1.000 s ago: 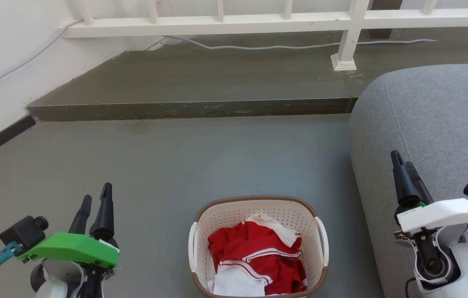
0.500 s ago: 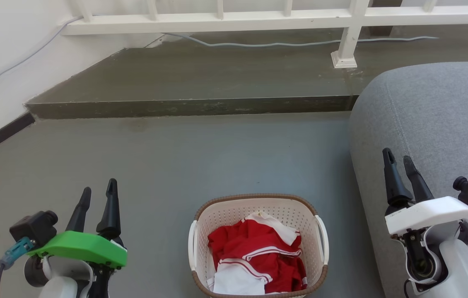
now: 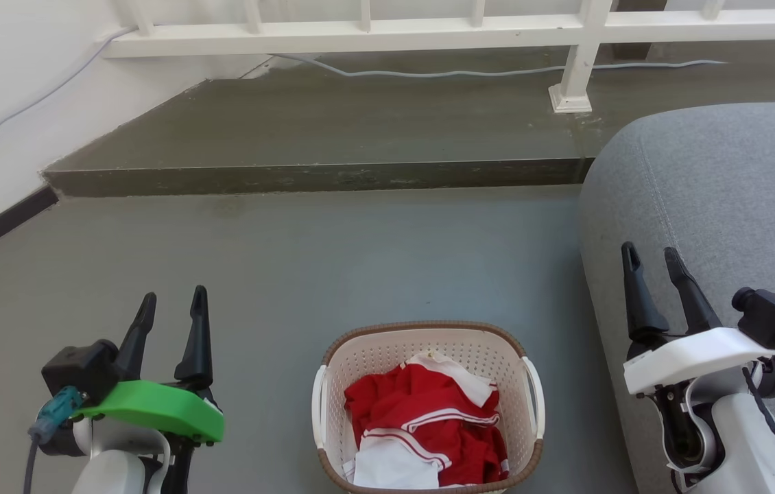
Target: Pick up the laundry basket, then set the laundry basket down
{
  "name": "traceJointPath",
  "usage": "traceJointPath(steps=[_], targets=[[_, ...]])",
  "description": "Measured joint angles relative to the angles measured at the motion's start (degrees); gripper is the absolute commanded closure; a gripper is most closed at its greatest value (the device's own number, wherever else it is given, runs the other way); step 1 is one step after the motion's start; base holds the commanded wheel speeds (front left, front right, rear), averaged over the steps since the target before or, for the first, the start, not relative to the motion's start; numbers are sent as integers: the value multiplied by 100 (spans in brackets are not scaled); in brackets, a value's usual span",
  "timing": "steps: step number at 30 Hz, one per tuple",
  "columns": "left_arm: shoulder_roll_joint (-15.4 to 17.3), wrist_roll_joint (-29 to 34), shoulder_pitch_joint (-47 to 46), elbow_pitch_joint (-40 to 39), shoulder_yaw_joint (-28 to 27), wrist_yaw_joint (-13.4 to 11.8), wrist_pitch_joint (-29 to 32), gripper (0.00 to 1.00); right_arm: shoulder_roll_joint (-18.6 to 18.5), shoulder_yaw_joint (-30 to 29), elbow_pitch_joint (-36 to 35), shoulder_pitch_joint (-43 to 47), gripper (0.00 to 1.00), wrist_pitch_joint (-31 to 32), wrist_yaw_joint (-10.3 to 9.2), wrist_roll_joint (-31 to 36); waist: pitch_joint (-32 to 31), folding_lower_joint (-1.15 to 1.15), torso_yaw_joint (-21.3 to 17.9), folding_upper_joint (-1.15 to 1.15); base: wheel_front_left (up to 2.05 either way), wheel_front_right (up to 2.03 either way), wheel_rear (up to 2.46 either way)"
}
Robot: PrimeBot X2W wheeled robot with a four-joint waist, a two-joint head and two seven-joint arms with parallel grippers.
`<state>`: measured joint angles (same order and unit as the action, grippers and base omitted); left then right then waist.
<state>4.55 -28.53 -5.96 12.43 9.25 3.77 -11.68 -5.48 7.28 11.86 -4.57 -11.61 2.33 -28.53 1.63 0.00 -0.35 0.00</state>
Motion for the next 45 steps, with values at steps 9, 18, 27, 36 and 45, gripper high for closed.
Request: traceJointPath(steps=[9,18,27,36,45], targets=[[-14,712,-1,-54,21,24,-159,0,2,71,-21,-1,0,-160,-51,703,-6,0,-12,0,0,0,0],[-47,1158,-17,-94,31,74,-274,0,18,97,-38,-12,0,-282,-51,1102,36,0,-17,0,0,0,0],[-92,1166,-31,-97,-34,99,-274,0,66,42,-38,-25,0,-282,-41,1146,66,0,-19,0,0,0,0],[-138,1202,-42,-97,-127,132,-274,0,113,-7,-37,-26,0,-283,-32,1163,121,0,-45,0,0,0,0],[-148,1209,-52,-154,-201,179,-274,0,152,-15,-37,-108,0,-283,15,1202,262,0,-119,0,0,0,0]])
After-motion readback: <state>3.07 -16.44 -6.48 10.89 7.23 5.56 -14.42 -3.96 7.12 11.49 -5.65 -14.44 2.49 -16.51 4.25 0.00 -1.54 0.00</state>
